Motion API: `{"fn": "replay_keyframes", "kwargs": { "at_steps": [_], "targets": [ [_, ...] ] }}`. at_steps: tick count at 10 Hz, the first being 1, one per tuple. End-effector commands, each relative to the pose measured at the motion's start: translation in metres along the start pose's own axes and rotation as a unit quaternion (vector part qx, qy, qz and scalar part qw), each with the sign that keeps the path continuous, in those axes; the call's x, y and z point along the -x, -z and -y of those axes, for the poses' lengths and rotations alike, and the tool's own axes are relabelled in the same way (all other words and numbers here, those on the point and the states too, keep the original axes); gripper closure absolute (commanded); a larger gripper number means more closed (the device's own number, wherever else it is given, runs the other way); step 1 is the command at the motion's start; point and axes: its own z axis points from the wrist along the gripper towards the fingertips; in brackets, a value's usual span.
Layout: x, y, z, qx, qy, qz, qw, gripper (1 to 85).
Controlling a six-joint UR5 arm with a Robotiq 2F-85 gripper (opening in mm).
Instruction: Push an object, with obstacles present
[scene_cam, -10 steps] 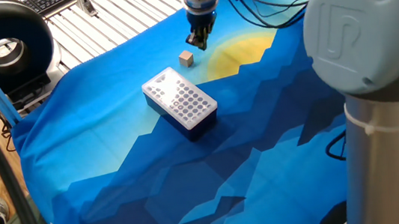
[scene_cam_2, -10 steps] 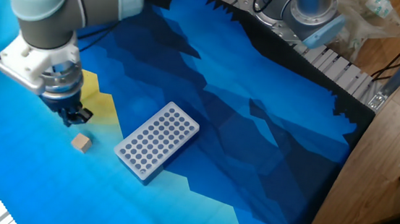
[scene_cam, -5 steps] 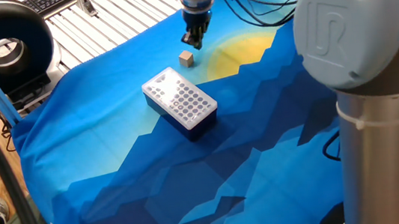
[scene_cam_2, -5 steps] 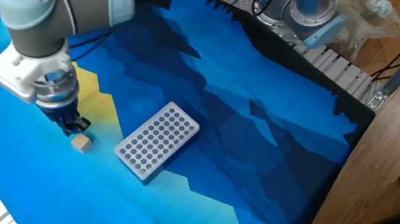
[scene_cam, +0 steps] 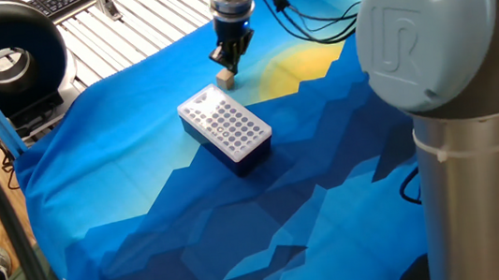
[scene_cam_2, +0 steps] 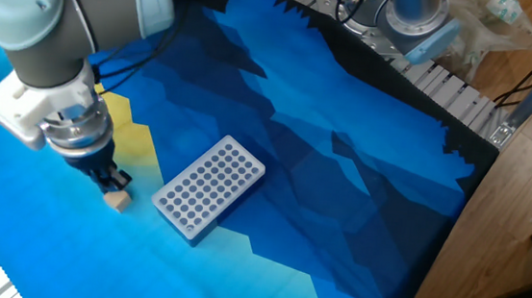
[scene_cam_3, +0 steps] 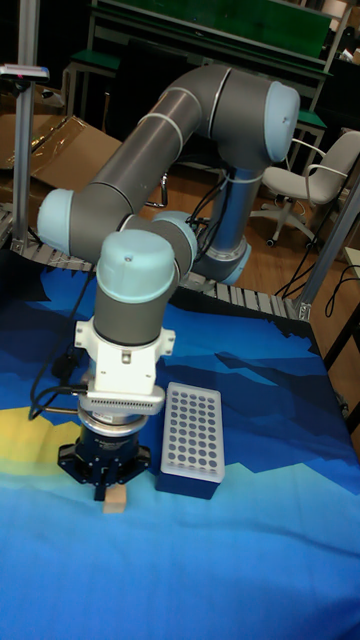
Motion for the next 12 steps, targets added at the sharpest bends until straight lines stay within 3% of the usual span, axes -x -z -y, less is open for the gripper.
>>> {"fn": "replay_keyframes", "kwargs": {
  "at_steps": [1, 12],
  "targets": [
    [0.004, 0.001, -0.025, 0.012, -0.025, -0.001, 0.9996, 84.7],
    [0.018, -0.003, -0.100, -0.003, -0.077, 0.006, 0.9970, 84.7]
  ]
}}
